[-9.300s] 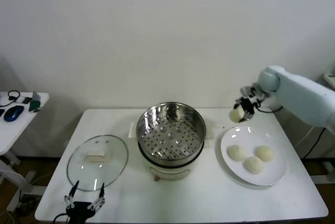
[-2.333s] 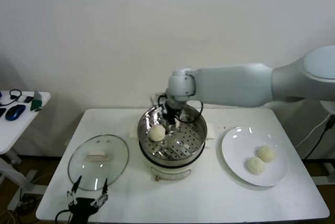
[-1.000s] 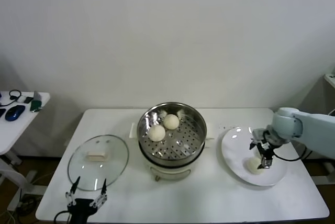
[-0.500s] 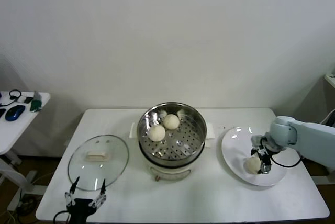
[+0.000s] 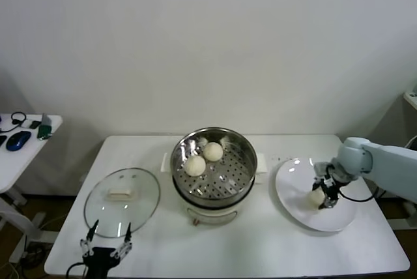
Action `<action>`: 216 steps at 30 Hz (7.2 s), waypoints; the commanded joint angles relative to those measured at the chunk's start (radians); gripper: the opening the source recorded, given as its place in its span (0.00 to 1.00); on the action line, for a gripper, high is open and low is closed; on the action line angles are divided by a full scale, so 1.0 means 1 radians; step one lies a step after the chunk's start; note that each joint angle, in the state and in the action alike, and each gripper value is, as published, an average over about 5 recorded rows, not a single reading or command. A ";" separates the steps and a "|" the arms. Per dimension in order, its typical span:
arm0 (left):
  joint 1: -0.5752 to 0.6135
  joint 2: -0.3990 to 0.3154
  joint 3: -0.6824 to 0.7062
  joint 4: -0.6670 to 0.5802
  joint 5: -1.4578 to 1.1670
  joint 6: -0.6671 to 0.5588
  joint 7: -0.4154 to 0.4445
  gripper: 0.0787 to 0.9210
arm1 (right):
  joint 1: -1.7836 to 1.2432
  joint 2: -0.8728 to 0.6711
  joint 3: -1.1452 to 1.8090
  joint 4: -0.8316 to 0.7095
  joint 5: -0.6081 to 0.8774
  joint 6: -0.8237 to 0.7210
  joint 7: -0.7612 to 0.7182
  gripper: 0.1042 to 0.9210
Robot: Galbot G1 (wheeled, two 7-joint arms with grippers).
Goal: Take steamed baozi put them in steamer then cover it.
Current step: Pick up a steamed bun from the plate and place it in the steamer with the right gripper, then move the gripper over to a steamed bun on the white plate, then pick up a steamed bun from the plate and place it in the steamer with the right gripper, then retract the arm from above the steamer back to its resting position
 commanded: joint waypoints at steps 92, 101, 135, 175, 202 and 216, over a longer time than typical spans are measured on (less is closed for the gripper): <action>-0.004 -0.005 -0.007 0.024 0.013 -0.003 0.002 0.88 | -0.075 -0.088 0.010 -0.214 -0.072 0.085 -0.005 0.88; 0.007 -0.019 -0.017 0.029 0.021 -0.004 -0.002 0.88 | -0.271 0.064 0.184 -0.409 -0.084 0.126 -0.027 0.88; 0.007 -0.022 -0.007 0.019 0.036 -0.001 -0.003 0.88 | -0.002 0.046 0.046 -0.247 0.022 0.164 -0.059 0.69; -0.018 -0.015 -0.006 -0.018 -0.015 0.089 -0.020 0.88 | 0.132 0.485 -0.087 0.061 0.351 -0.135 0.192 0.69; -0.013 -0.004 -0.001 -0.051 -0.047 0.124 -0.036 0.88 | 0.363 0.344 -0.059 0.073 0.565 -0.087 0.127 0.88; -0.100 0.027 0.003 -0.042 -0.147 0.110 0.006 0.88 | -0.407 -0.055 0.918 0.149 0.619 -0.150 0.860 0.88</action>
